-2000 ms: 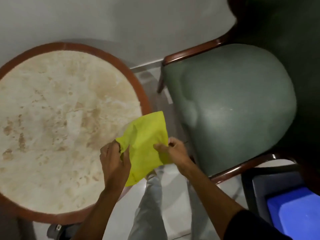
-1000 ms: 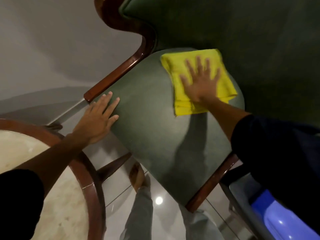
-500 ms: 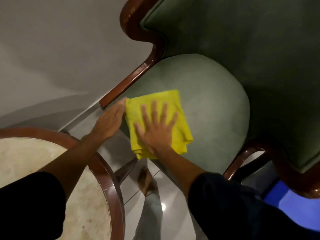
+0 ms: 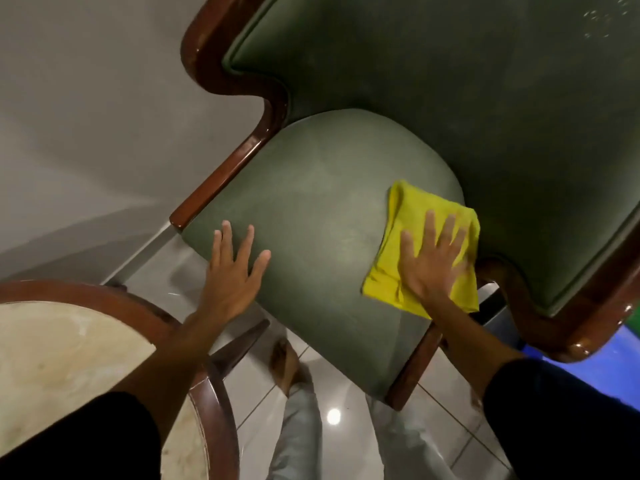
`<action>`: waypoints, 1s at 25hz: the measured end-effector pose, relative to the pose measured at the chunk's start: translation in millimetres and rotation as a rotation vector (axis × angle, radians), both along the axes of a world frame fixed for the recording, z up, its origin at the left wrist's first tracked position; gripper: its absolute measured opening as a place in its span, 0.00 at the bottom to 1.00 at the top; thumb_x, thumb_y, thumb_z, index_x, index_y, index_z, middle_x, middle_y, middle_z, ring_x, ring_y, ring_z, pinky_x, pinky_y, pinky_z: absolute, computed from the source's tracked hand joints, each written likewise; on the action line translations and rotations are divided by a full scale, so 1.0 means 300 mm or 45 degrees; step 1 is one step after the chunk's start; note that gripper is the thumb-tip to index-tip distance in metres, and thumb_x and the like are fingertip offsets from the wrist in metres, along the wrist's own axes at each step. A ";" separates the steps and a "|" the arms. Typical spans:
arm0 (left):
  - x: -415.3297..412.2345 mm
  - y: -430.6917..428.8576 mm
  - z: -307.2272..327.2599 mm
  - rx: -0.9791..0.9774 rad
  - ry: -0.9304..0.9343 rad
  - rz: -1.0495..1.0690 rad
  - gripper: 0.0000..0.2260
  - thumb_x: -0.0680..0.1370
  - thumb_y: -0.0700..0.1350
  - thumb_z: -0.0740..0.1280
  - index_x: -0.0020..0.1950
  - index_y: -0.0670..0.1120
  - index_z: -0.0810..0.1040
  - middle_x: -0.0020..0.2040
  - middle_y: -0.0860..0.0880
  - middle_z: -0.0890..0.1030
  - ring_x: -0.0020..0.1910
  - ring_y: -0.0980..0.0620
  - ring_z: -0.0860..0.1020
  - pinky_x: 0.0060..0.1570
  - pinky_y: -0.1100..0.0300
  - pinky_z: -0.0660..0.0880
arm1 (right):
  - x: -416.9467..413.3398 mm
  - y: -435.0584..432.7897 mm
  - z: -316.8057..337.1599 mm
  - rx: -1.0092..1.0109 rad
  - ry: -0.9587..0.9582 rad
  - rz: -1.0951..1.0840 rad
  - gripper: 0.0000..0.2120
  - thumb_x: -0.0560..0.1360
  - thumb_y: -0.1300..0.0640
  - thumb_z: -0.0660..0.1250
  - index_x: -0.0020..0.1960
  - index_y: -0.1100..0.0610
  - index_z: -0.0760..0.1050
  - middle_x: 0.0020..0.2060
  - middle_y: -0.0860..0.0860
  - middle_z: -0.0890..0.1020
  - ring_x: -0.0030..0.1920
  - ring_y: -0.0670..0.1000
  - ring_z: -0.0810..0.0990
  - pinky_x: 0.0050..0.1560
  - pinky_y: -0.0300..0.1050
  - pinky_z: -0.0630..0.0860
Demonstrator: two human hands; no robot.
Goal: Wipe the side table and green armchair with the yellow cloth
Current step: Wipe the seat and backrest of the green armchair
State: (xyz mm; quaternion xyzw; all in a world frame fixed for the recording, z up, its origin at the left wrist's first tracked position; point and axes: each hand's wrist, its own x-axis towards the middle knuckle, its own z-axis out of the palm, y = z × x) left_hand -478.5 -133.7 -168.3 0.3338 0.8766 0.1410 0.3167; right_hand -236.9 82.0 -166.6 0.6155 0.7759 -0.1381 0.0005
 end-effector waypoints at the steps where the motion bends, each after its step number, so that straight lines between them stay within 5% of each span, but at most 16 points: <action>1: 0.025 0.014 0.009 0.012 0.007 0.041 0.32 0.75 0.69 0.45 0.77 0.60 0.48 0.80 0.48 0.39 0.78 0.47 0.37 0.75 0.40 0.46 | -0.062 0.004 0.018 -0.057 0.009 -0.080 0.34 0.77 0.35 0.47 0.80 0.47 0.51 0.81 0.55 0.50 0.80 0.61 0.45 0.72 0.75 0.51; 4: 0.112 0.059 0.056 0.047 -0.052 0.114 0.30 0.75 0.69 0.48 0.76 0.61 0.57 0.81 0.46 0.42 0.78 0.47 0.39 0.76 0.39 0.47 | -0.129 -0.318 0.019 -0.006 0.010 0.286 0.31 0.79 0.36 0.49 0.79 0.47 0.56 0.80 0.55 0.55 0.79 0.62 0.51 0.75 0.70 0.47; 6: 0.178 0.074 0.089 0.029 -0.046 0.079 0.28 0.75 0.67 0.57 0.74 0.61 0.62 0.81 0.47 0.44 0.79 0.47 0.41 0.76 0.41 0.48 | -0.096 -0.522 0.063 -0.089 0.082 0.444 0.27 0.80 0.40 0.52 0.77 0.48 0.61 0.78 0.55 0.63 0.77 0.62 0.60 0.73 0.66 0.56; 8: 0.229 0.098 0.119 -0.002 0.016 0.022 0.25 0.75 0.60 0.67 0.70 0.56 0.69 0.81 0.46 0.49 0.78 0.45 0.48 0.73 0.42 0.53 | -0.077 -0.423 0.113 -0.242 0.174 0.406 0.29 0.76 0.49 0.63 0.76 0.51 0.63 0.73 0.59 0.70 0.71 0.64 0.70 0.65 0.63 0.68; 10: 0.258 0.144 0.156 0.088 -0.030 -0.032 0.15 0.74 0.51 0.70 0.59 0.50 0.76 0.76 0.43 0.63 0.74 0.41 0.61 0.69 0.42 0.63 | -0.052 -0.233 0.150 -0.242 0.019 0.406 0.37 0.70 0.49 0.73 0.75 0.52 0.62 0.74 0.63 0.64 0.73 0.65 0.64 0.65 0.64 0.67; 12: 0.275 0.191 0.213 0.235 -0.189 -0.057 0.07 0.74 0.45 0.68 0.51 0.52 0.76 0.60 0.43 0.79 0.60 0.39 0.75 0.57 0.44 0.73 | -0.034 -0.068 0.210 -0.340 -0.188 0.605 0.33 0.69 0.43 0.73 0.70 0.51 0.68 0.76 0.61 0.60 0.77 0.62 0.55 0.71 0.63 0.59; 15: 0.289 0.296 0.335 0.378 -0.318 0.090 0.14 0.75 0.41 0.68 0.48 0.61 0.71 0.44 0.50 0.82 0.46 0.45 0.81 0.48 0.49 0.78 | -0.028 0.004 0.342 -0.690 0.061 0.553 0.07 0.71 0.50 0.70 0.46 0.50 0.74 0.52 0.54 0.78 0.60 0.56 0.75 0.61 0.51 0.70; 17: 0.276 0.395 0.444 0.619 -0.532 0.348 0.19 0.74 0.40 0.72 0.52 0.63 0.72 0.41 0.51 0.84 0.42 0.50 0.83 0.43 0.52 0.80 | -0.018 0.047 0.484 -0.831 0.365 0.287 0.12 0.68 0.53 0.70 0.37 0.49 0.65 0.34 0.47 0.75 0.39 0.51 0.76 0.40 0.47 0.73; 20: 0.265 0.565 0.585 0.770 -0.849 0.391 0.16 0.72 0.43 0.75 0.56 0.56 0.77 0.43 0.46 0.87 0.41 0.50 0.86 0.35 0.61 0.81 | 0.024 0.204 0.733 -0.624 0.596 0.172 0.14 0.61 0.47 0.68 0.39 0.43 0.64 0.30 0.44 0.75 0.30 0.44 0.73 0.28 0.42 0.68; 25: 0.386 0.992 0.773 0.785 -0.892 0.129 0.14 0.75 0.37 0.70 0.59 0.34 0.76 0.35 0.52 0.87 0.33 0.62 0.82 0.32 0.70 0.77 | 0.185 0.681 1.095 -0.314 0.489 0.219 0.20 0.66 0.56 0.79 0.52 0.50 0.73 0.41 0.47 0.75 0.45 0.53 0.80 0.42 0.46 0.79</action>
